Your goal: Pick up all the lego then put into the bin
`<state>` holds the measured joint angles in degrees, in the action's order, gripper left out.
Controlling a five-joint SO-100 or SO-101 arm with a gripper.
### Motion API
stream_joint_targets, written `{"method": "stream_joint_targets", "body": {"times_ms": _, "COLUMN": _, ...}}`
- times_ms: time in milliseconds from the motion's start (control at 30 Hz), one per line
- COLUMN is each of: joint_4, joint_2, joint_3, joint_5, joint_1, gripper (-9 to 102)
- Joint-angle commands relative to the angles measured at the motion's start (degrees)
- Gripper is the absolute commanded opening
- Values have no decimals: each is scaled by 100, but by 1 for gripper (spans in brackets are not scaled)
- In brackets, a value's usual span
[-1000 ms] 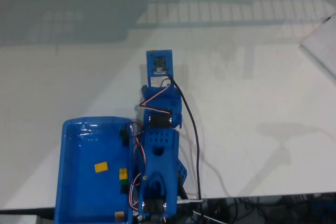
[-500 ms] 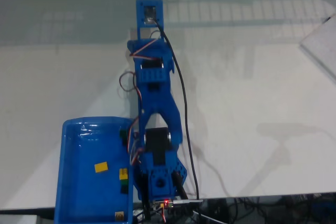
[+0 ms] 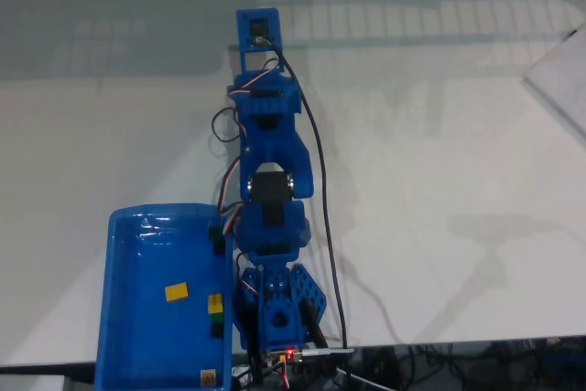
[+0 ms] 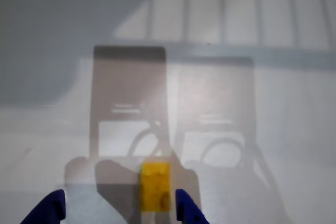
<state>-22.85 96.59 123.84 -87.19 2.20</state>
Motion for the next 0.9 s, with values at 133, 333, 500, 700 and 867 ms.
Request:
{"method": "stream_joint_targets", "body": {"times_ms": 133, "joint_4": 62, "joint_2": -316, "joint_3": -483, "joint_5": -211, "joint_1": 202, "gripper": 27}}
{"method": "stream_joint_targets", "body": {"times_ms": 333, "joint_4": 53, "joint_2": -545, "joint_3": -554, "joint_5": -316, "joint_1": 290, "gripper": 25}}
{"method": "stream_joint_targets", "body": {"times_ms": 500, "joint_4": 44, "joint_2": -668, "joint_3": -606, "joint_5": -352, "joint_1": 281, "gripper": 23}}
{"method": "stream_joint_targets", "body": {"times_ms": 700, "joint_4": 35, "joint_2": -765, "joint_3": -615, "joint_5": -439, "joint_1": 281, "gripper": 19}}
{"method": "stream_joint_targets", "body": {"times_ms": 867, "joint_4": 35, "joint_2": -826, "joint_3": -615, "joint_5": -457, "joint_1": 281, "gripper": 14}}
